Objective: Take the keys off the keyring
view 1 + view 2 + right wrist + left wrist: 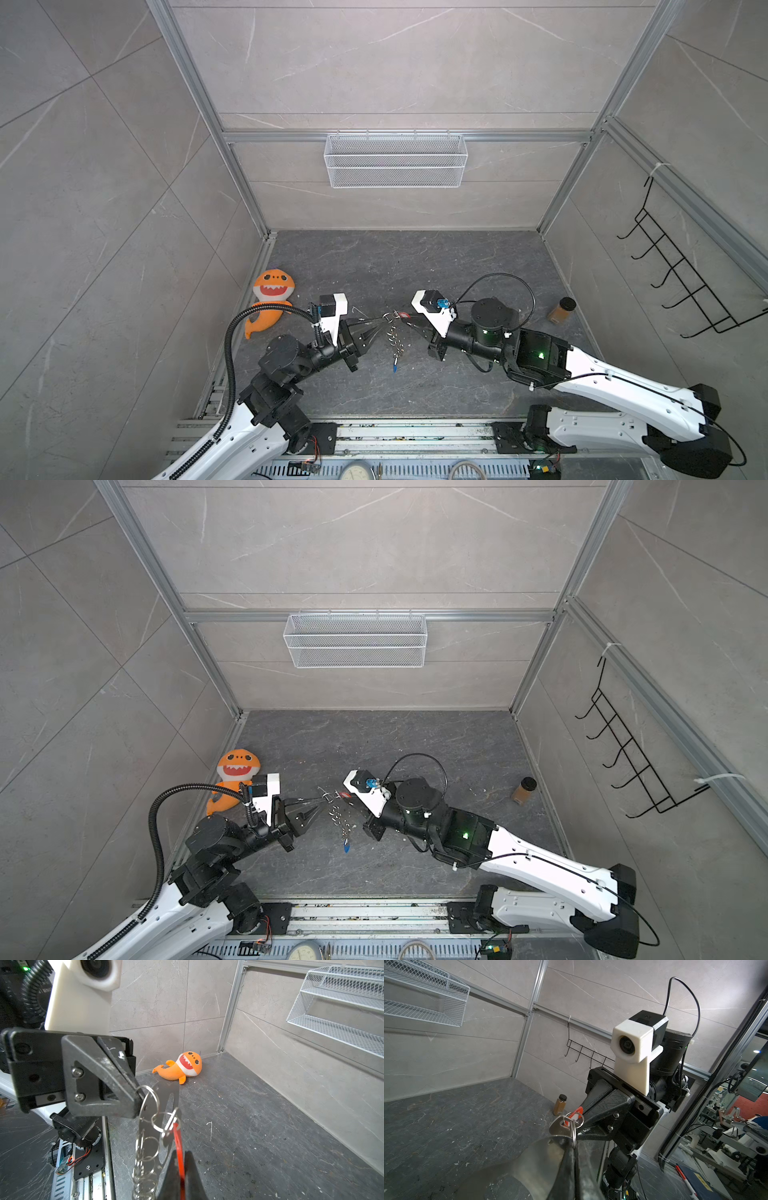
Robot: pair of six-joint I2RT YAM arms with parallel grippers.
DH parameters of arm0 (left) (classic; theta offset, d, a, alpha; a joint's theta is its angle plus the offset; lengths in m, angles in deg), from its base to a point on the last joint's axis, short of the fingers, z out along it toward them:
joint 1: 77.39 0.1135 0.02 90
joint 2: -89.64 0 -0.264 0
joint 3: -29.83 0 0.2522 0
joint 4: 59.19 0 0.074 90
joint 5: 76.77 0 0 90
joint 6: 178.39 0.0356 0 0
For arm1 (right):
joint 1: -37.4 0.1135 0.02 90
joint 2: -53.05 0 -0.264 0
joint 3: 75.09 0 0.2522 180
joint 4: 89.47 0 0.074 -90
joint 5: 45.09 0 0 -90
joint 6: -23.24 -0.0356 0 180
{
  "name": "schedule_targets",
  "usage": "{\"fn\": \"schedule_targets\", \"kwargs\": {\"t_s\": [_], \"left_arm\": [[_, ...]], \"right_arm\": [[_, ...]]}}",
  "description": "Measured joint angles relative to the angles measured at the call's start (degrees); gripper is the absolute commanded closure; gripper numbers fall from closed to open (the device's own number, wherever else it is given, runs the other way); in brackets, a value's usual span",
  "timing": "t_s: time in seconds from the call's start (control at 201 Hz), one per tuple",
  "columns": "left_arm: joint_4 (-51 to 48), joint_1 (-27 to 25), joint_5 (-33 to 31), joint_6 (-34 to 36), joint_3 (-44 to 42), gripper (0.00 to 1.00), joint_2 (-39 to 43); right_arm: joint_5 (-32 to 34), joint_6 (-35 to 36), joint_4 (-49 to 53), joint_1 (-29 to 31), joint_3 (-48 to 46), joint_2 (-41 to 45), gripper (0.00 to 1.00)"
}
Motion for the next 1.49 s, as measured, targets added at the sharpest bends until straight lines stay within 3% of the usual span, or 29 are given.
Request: {"fn": "schedule_targets", "kwargs": {"t_s": [0.747,1.494], "left_arm": [[1.42,0.07,11.32,-2.47,2.36,1.00,-4.81],[11.47,0.22,20.28,-7.37,2.36,1.00,-7.56]], "right_arm": [[-5.14,12.15,16.20,-0.22,14.49,-4.09,1.00],[-17.11,19.06,31.10,-1.84,29.88,-10.36,0.97]]}}
